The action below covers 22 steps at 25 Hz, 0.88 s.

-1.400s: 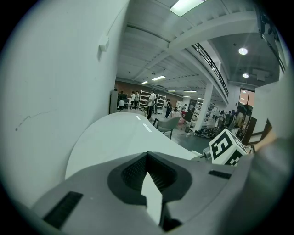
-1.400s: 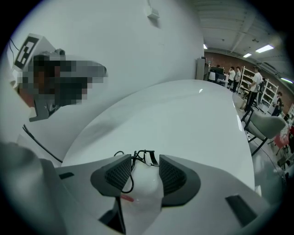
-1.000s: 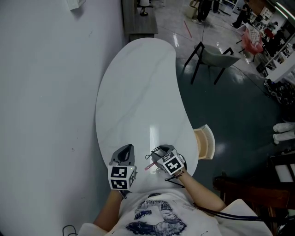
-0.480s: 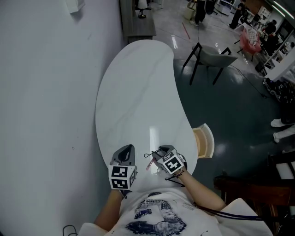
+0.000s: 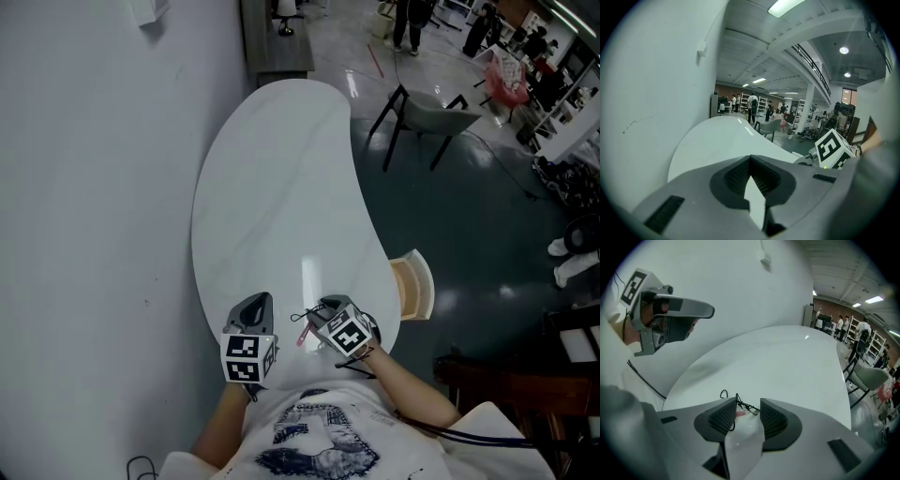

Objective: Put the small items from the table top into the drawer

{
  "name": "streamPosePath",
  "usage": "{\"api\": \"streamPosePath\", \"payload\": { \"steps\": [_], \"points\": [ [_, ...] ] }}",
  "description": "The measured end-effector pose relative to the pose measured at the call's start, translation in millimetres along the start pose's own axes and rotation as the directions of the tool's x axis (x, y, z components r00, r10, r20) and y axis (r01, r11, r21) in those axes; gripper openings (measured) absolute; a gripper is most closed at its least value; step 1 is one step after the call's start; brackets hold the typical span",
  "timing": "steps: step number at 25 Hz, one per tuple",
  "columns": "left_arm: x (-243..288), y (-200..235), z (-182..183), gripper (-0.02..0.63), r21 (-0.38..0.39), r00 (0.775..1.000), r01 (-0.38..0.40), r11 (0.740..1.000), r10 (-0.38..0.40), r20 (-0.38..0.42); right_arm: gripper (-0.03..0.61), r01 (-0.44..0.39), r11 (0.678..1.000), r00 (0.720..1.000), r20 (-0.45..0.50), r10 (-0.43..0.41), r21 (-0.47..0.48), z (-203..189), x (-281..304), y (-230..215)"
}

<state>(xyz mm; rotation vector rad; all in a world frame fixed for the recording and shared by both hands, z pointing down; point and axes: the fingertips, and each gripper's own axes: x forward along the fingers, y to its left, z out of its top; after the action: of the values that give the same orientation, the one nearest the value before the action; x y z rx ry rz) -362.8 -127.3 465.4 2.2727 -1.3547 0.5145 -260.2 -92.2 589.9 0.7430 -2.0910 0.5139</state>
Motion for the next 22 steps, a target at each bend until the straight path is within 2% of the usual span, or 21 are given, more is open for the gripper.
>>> {"api": "streamPosePath", "payload": {
  "steps": [3, 5, 9, 11, 22],
  "points": [
    [-2, 0, -3, 0.02, -0.003, 1.0, 0.001, 1.0, -0.001, -0.003, 0.172, 0.005, 1.0, 1.0, -0.001, -0.005, -0.024, -2, -3, 3],
    [-2, 0, -4, 0.02, -0.003, 1.0, 0.003, 1.0, -0.003, -0.002, 0.172, 0.009, 1.0, 1.0, 0.018, -0.009, 0.009, -2, -3, 0],
    [-1, 2, -5, 0.02, -0.001, 1.0, 0.007, 1.0, -0.007, -0.005, 0.172, 0.0, 0.976, 0.997, 0.075, -0.016, 0.216, -3, -2, -12],
    [-3, 0, -5, 0.02, 0.002, 1.0, 0.009, 1.0, -0.009, -0.006, 0.172, 0.005, 0.962, 0.996, 0.083, -0.029, 0.274, -7, -5, -17],
    [-2, -13, -9, 0.02, 0.032, 0.999, 0.033, 0.999, -0.032, -0.021, 0.17, 0.037, 0.934, 0.988, 0.129, -0.088, 0.354, -15, -31, -24]
  ]
}}
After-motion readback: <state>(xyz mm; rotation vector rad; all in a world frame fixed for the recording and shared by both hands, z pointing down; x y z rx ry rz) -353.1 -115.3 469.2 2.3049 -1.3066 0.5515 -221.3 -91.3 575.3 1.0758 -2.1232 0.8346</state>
